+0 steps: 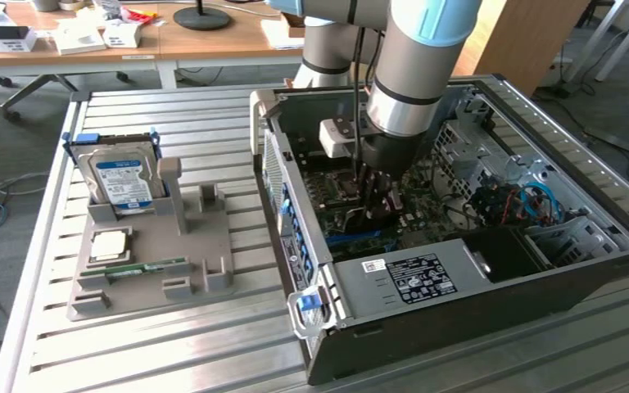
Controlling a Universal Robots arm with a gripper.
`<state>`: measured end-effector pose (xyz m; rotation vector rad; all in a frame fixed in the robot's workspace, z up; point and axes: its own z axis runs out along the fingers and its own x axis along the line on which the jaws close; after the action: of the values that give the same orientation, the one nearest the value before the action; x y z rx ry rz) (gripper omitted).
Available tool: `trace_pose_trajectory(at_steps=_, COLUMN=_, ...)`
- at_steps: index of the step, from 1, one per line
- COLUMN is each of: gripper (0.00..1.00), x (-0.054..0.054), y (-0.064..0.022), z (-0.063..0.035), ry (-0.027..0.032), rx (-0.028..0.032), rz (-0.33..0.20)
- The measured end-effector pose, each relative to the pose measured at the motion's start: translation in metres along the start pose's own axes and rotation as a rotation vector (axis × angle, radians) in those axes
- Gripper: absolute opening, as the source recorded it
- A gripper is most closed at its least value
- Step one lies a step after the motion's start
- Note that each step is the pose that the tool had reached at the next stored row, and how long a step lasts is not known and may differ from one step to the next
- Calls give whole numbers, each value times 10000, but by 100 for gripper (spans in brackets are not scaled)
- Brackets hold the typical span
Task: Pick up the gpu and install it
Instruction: 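Insert the gpu into the slot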
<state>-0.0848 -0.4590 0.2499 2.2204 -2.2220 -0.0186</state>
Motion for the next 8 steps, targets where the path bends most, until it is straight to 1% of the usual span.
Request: trace_pose_trajectory(at_steps=8, gripper=26, x=1, y=1, z=2, ry=0, rx=0, rz=6)
